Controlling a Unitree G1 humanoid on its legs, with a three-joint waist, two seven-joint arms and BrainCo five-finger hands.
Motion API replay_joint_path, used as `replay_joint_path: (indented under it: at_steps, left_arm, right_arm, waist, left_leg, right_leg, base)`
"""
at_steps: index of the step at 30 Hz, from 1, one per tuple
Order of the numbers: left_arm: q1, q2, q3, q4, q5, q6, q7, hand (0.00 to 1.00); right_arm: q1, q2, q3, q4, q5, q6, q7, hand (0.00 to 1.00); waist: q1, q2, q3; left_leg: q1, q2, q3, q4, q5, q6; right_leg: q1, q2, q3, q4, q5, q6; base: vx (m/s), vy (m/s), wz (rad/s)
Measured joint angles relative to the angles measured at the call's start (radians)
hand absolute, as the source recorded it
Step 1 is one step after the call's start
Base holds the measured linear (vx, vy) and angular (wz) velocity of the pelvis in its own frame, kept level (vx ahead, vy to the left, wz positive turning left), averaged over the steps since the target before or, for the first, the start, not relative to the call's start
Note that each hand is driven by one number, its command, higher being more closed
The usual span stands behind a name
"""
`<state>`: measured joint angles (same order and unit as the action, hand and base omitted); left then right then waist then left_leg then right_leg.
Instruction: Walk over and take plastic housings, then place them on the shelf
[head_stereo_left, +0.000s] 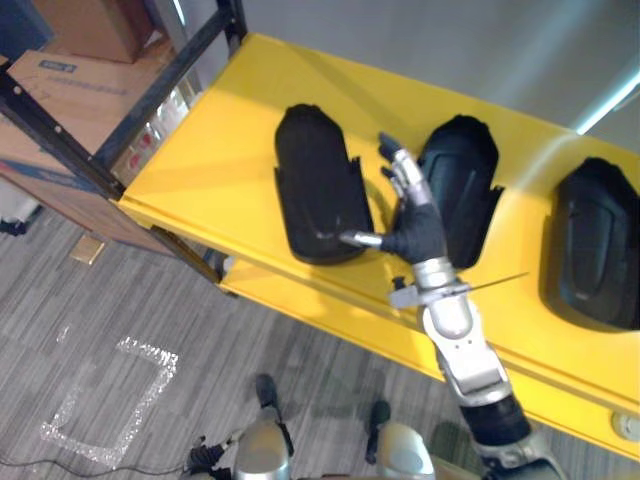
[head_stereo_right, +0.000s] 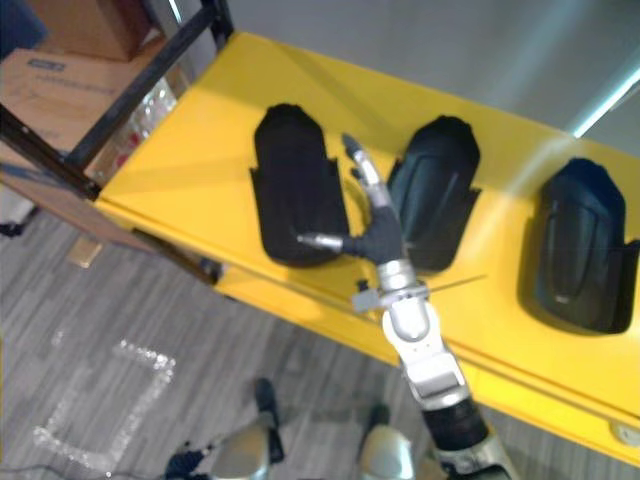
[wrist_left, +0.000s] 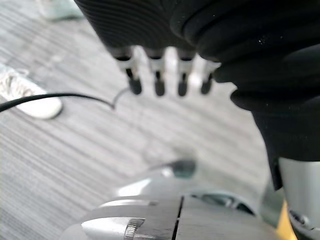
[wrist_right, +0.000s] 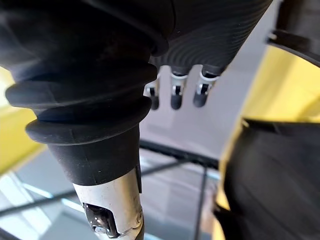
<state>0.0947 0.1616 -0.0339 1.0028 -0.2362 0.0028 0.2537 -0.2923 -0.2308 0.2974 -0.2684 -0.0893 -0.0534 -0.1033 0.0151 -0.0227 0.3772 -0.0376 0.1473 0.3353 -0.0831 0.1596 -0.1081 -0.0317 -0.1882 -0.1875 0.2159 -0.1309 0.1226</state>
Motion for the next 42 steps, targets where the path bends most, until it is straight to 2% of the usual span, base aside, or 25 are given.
replay_joint_path:
  at_steps: [6, 13, 20, 22, 24, 26, 30, 36, 42]
  left_arm:
    - [-0.020, 0.008, -0.029, -0.001, 0.000, 0.002, 0.000, 0.00]
    - [-0.028, 0.010, -0.029, -0.001, 0.000, 0.014, 0.000, 0.00]
    - [-0.028, 0.010, -0.030, -0.001, 0.000, 0.017, 0.001, 0.00]
    - [-0.028, 0.010, -0.030, -0.001, 0.000, 0.018, 0.001, 0.00]
    - [-0.028, 0.010, -0.030, -0.001, 0.001, 0.020, 0.001, 0.00]
    - [-0.028, 0.010, -0.030, -0.002, 0.001, 0.021, 0.001, 0.00]
    - [-0.028, 0.010, -0.032, -0.002, 0.000, 0.022, 0.002, 0.00]
    - [-0.028, 0.019, -0.059, -0.006, -0.001, 0.022, 0.005, 0.00]
    - [-0.028, 0.022, -0.067, -0.009, -0.001, 0.022, 0.006, 0.00]
  right_arm:
    - [0.001, -0.013, 0.032, -0.006, 0.002, 0.055, 0.039, 0.00]
    - [0.001, -0.013, 0.040, -0.006, -0.002, 0.100, 0.035, 0.00]
    - [0.001, -0.012, 0.040, -0.006, -0.019, 0.098, -0.009, 0.00]
    - [0.001, -0.013, 0.039, -0.005, -0.024, 0.083, -0.021, 0.00]
    - [0.001, -0.012, 0.039, -0.007, -0.025, 0.039, -0.044, 0.00]
    - [0.001, -0.012, 0.038, -0.012, -0.025, 0.014, -0.054, 0.00]
    - [0.001, -0.011, 0.038, -0.042, -0.027, -0.011, -0.074, 0.00]
    - [0.001, -0.011, 0.039, -0.042, -0.048, -0.005, -0.073, 0.00]
    - [0.001, -0.011, 0.039, -0.032, -0.093, 0.039, -0.078, 0.00]
  waist:
    - [-0.003, 0.009, 0.034]
    - [-0.003, 0.007, 0.038]
    - [-0.003, 0.007, 0.038]
    - [-0.003, 0.007, 0.038]
    - [-0.003, 0.007, 0.038]
    - [-0.003, 0.007, 0.038]
    - [-0.003, 0.007, 0.038]
    - [-0.004, 0.007, 0.038]
    - [-0.004, 0.008, 0.038]
  left_leg:
    - [0.000, 0.000, 0.000, 0.000, 0.000, 0.000]
    - [-0.007, -0.002, -0.005, 0.000, 0.000, 0.000]
    - [-0.009, -0.003, -0.008, 0.000, 0.000, 0.000]
    - [-0.009, -0.003, -0.008, 0.000, 0.000, 0.000]
    - [-0.008, -0.003, -0.009, 0.000, 0.000, 0.000]
    - [-0.007, -0.003, -0.010, 0.000, 0.000, 0.000]
    - [-0.005, -0.004, -0.010, 0.000, 0.000, 0.000]
    - [-0.004, -0.004, -0.010, 0.000, 0.000, 0.000]
    - [-0.004, -0.005, -0.010, 0.000, 0.000, 0.000]
  right_leg:
    - [-0.002, -0.001, 0.000, 0.003, -0.001, 0.001]
    - [-0.005, -0.002, -0.004, 0.003, -0.002, 0.002]
    - [-0.005, -0.002, -0.005, 0.003, -0.002, 0.002]
    - [-0.004, -0.002, -0.005, 0.003, -0.002, 0.002]
    - [-0.003, -0.003, -0.005, 0.003, -0.002, 0.002]
    - [-0.002, -0.003, -0.006, 0.003, -0.002, 0.002]
    - [0.000, -0.003, -0.006, 0.004, -0.002, 0.002]
    - [-0.001, -0.004, -0.005, 0.004, -0.002, 0.003]
    - [-0.001, -0.004, -0.005, 0.004, -0.002, 0.003]
  base:
    - [0.00, 0.000, 0.00]
    - [0.00, 0.001, 0.01]
    - [0.00, 0.000, 0.00]
    - [0.00, 0.000, 0.00]
    - [0.00, 0.000, 0.00]
    - [0.00, 0.000, 0.00]
    - [0.00, 0.000, 0.00]
    - [0.00, 0.000, 0.00]
    - [0.00, 0.000, 0.00]
